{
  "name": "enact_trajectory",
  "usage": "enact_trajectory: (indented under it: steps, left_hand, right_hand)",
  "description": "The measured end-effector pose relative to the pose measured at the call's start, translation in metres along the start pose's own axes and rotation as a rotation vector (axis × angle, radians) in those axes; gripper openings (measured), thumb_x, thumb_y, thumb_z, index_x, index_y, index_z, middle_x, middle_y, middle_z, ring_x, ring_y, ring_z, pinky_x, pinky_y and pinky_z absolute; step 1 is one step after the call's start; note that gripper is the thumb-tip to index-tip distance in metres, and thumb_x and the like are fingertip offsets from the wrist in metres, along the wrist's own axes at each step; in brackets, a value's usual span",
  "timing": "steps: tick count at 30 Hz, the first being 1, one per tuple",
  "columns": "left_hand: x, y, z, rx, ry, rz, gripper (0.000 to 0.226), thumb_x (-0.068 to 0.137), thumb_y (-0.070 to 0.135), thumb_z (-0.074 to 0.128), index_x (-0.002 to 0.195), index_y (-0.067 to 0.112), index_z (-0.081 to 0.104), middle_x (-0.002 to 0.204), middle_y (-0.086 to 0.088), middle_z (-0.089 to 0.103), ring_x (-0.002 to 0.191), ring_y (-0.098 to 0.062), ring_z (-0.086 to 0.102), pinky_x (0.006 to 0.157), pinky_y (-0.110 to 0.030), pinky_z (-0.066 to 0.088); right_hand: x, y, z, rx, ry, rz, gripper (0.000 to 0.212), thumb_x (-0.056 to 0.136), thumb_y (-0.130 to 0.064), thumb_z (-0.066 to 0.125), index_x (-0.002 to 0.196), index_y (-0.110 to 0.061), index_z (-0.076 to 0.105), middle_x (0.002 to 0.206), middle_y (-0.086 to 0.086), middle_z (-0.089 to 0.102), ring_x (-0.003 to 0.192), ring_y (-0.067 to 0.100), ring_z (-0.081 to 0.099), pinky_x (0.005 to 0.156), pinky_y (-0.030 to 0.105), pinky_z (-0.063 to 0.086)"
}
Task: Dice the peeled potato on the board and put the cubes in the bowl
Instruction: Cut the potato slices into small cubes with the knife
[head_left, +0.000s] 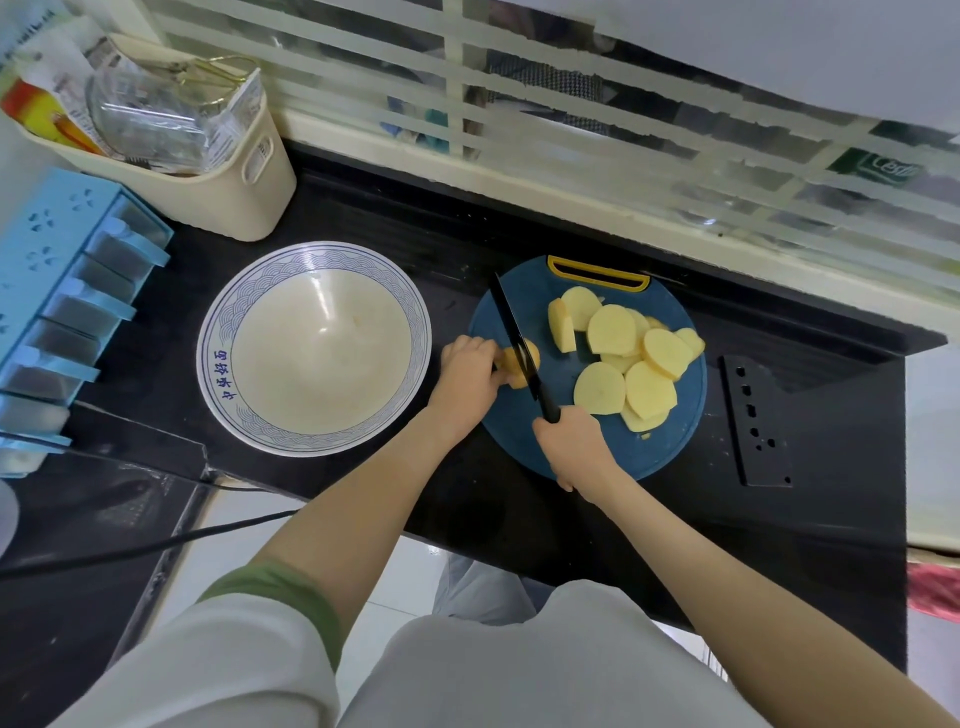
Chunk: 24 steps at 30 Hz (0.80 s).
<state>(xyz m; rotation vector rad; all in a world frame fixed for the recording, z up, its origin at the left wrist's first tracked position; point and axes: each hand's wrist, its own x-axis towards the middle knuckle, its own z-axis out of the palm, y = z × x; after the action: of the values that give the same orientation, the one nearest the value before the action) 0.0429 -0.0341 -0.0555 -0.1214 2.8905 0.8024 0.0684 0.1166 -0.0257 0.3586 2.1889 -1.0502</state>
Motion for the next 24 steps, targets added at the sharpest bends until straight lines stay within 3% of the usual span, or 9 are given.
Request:
enact_trajectory:
  steps: [10,15,19,24]
  left_hand:
    - [0.000,-0.002,0.004,-0.047,0.015,0.017,0.024,0.090,0.026,0.062,0.103,0.005,0.066,0.106,-0.010,0.062,0.106,-0.027,0.048,0.090,-0.033,0.026]
    - [-0.004,-0.004,0.007,-0.065,0.037,0.024,0.024,0.088,0.025,0.065,0.101,0.004,0.065,0.103,-0.010,0.062,0.104,-0.028,0.049,0.090,-0.034,0.028]
    - [-0.005,-0.003,0.007,-0.056,0.027,0.030,0.026,0.088,0.027,0.065,0.101,0.005,0.064,0.105,-0.009,0.062,0.105,-0.027,0.049,0.090,-0.035,0.029]
    - [-0.003,-0.004,0.005,-0.093,0.011,0.014,0.025,0.089,0.026,0.064,0.103,0.006,0.066,0.108,-0.008,0.064,0.106,-0.026,0.050,0.091,-0.035,0.030]
  right_hand:
    - [0.010,0.008,0.004,-0.045,-0.025,0.064,0.028,0.093,-0.014,0.048,0.070,-0.012,0.033,0.068,0.004,0.036,0.056,0.018,0.035,0.047,0.027,0.030]
    - [0.022,-0.002,0.005,-0.002,-0.067,0.141,0.028,0.093,-0.011,0.043,0.068,-0.013,0.033,0.065,0.006,0.033,0.055,0.018,0.035,0.059,0.027,0.036]
    - [0.022,-0.007,0.002,0.247,-0.077,0.186,0.033,0.093,-0.005,0.038,0.069,-0.021,0.022,0.059,0.001,0.022,0.036,0.013,0.022,0.044,0.019,0.021]
    - [0.010,-0.008,-0.012,0.201,-0.059,0.048,0.034,0.090,-0.004,0.042,0.069,-0.020,0.021,0.055,0.000,0.020,0.033,0.010,0.017,0.040,0.020,0.015]
